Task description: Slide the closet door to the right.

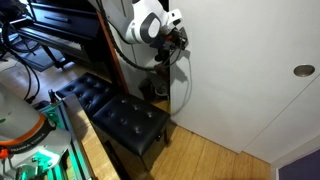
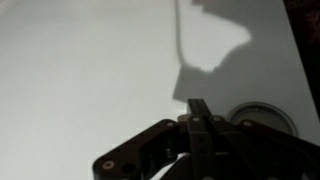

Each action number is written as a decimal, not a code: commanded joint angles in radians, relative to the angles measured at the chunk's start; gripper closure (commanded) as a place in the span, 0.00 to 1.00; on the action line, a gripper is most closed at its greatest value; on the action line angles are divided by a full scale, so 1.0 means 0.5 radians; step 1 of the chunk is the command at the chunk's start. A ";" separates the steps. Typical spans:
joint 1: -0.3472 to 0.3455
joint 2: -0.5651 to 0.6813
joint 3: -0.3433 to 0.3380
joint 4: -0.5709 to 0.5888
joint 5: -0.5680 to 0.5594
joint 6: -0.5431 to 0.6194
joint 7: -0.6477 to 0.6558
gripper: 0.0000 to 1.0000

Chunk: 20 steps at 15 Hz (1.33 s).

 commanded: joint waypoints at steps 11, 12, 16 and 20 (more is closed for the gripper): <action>-1.046 -0.300 1.319 -0.130 0.317 -0.732 -0.404 1.00; -1.067 -0.317 1.350 -0.121 0.359 -0.771 -0.434 1.00; -0.905 -0.324 1.226 -0.084 0.559 -0.646 -0.585 1.00; -1.009 -0.263 1.360 -0.064 0.595 -0.504 -0.629 1.00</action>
